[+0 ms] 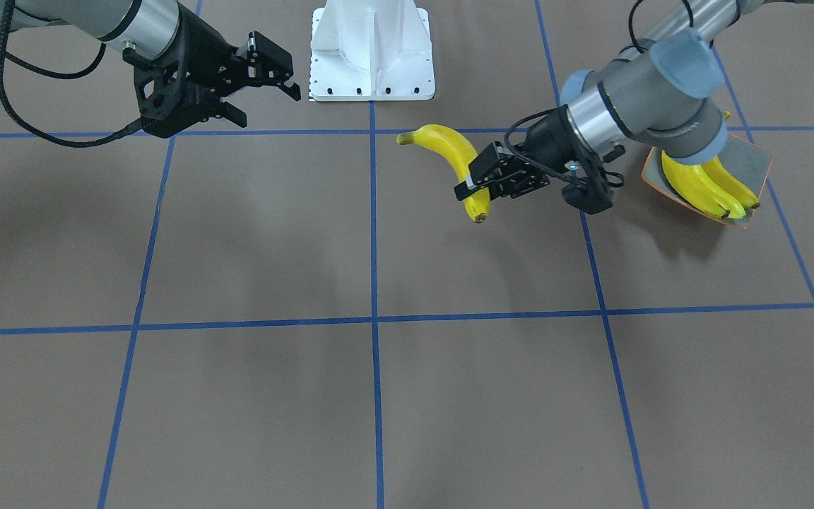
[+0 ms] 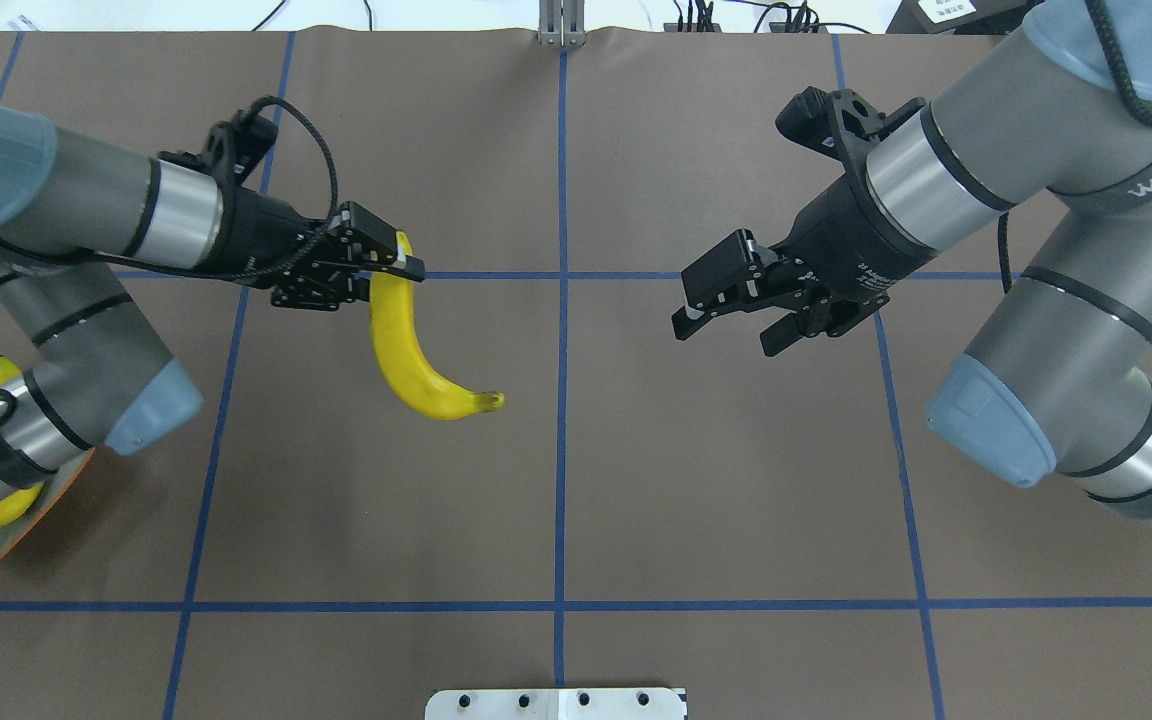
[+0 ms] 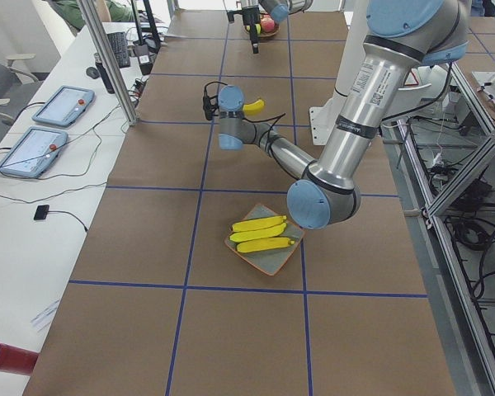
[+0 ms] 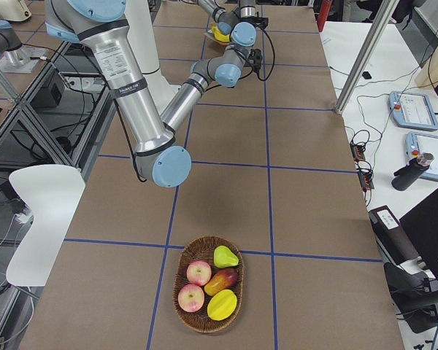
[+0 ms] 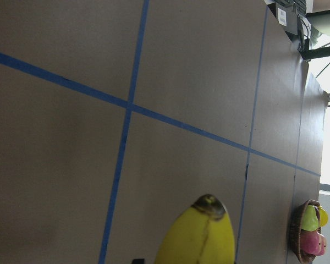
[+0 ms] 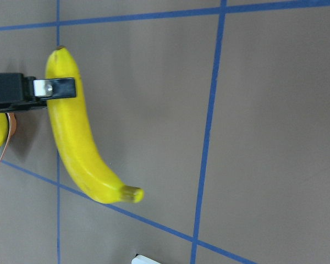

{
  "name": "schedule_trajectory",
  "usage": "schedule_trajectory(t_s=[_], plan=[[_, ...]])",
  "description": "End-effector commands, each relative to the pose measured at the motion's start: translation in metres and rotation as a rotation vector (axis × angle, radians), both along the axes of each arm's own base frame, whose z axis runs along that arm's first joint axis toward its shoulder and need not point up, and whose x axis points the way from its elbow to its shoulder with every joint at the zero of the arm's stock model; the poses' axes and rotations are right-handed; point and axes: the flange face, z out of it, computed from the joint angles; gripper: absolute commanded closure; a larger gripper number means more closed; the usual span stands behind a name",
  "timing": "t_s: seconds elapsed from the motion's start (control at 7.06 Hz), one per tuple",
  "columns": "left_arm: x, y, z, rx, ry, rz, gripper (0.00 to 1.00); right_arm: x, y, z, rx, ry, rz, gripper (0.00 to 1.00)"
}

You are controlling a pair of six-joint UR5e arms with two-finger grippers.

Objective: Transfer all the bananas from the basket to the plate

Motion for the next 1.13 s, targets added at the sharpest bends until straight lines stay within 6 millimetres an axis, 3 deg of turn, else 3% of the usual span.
schedule_trajectory(t_s=[0.0,0.28,0.57,0.71,0.99], plan=[[-0.081,-0.011,0.066,0.009,-0.062,0.047,1.00,0.013,-0.009,0.020,-0.028,0.027,0.032,0.01],[-0.161,-0.011,0.125,-0.085,-0.093,0.001,1.00,0.013,-0.015,0.033,-0.042,0.047,0.044,0.01],[-0.231,-0.009,0.186,-0.047,-0.097,0.071,1.00,0.011,-0.017,0.036,-0.043,0.055,0.047,0.01],[-0.252,-0.005,0.217,-0.024,-0.086,0.111,1.00,0.009,-0.018,0.038,-0.047,0.059,0.046,0.01],[-0.273,0.018,0.278,0.003,-0.066,0.171,1.00,0.007,-0.020,0.041,-0.045,0.069,0.059,0.01]])
